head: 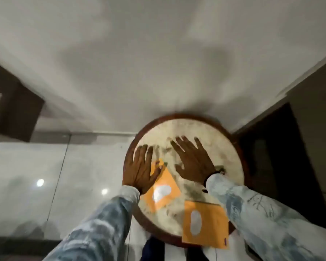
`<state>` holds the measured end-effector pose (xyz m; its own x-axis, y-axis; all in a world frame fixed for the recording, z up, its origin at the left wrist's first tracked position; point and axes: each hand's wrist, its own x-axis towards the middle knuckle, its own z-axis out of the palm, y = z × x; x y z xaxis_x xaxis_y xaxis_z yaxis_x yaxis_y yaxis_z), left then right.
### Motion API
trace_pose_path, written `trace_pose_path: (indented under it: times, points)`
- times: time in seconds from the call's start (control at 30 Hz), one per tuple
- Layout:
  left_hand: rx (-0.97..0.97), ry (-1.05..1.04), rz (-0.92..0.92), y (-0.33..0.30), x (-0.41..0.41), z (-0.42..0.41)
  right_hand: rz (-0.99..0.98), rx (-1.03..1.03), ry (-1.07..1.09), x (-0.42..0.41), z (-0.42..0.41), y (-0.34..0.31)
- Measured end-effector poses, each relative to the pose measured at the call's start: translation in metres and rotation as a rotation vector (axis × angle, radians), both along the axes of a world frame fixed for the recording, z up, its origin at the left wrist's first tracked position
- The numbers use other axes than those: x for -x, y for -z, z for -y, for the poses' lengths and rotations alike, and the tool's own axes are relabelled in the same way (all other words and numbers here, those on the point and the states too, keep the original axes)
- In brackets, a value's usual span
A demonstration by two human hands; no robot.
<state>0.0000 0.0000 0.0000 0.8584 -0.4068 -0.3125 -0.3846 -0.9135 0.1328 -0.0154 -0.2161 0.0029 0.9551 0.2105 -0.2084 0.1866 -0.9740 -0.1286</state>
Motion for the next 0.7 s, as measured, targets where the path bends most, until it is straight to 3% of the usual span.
trace_pose_path:
  times: [0.17, 0.23, 0.43, 0.7]
  points:
    - [-0.17, 0.052, -0.277, 0.121, 0.068, -0.021, -0.233, 0.046, -0.185, 0.051, -0.029, 0.126]
    - [-0.158, 0.074, -0.238, 0.148, 0.062, -0.02, -0.24, 0.009, -0.147, 0.059, -0.031, 0.154]
    - [-0.074, 0.213, -0.069, 0.168, -0.016, 0.014, -0.176, 0.01, 0.129, 0.035, 0.004, 0.168]
    - [-0.08, 0.227, -0.057, 0.169, -0.064, 0.045, -0.214, 0.087, 0.174, -0.011, 0.028, 0.172]
